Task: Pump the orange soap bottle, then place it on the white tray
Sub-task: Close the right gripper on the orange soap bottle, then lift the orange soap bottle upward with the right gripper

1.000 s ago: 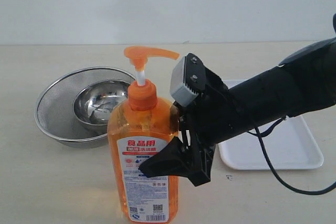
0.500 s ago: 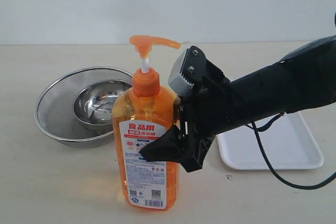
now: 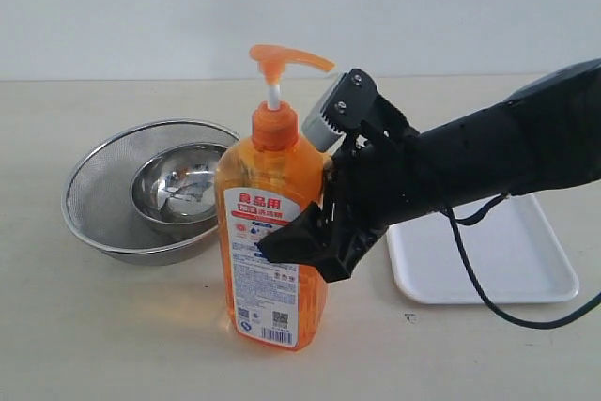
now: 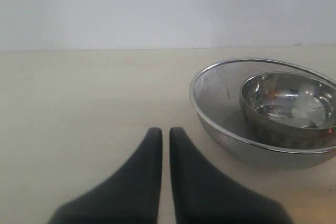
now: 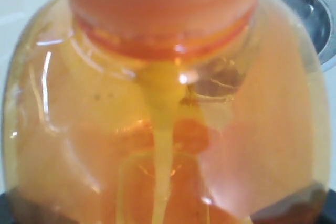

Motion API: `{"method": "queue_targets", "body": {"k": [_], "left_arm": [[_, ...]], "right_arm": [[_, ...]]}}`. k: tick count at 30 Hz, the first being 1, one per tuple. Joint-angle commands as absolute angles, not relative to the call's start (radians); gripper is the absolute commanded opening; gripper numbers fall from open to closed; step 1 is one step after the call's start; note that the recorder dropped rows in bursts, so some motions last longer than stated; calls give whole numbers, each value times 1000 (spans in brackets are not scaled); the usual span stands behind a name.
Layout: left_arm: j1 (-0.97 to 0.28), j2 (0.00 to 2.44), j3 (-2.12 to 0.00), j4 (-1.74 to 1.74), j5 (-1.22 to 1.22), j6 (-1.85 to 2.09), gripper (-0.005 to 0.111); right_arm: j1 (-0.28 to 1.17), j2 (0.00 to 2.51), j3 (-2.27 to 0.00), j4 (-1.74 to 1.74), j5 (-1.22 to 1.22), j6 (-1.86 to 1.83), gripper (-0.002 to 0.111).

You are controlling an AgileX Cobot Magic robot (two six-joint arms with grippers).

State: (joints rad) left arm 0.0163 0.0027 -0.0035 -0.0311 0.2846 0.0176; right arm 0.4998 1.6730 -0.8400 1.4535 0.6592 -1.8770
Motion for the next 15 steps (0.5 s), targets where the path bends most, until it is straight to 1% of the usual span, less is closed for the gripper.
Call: {"method": "queue_targets", "body": {"k": [1, 15], "left_arm": [[19, 0, 0, -40, 281, 18, 5], [19, 0, 0, -40, 281, 18, 5]], "right_arm": [[498, 1686, -830, 1399, 536, -1857, 0], [498, 1686, -830, 1399, 378, -1766, 0]]}}
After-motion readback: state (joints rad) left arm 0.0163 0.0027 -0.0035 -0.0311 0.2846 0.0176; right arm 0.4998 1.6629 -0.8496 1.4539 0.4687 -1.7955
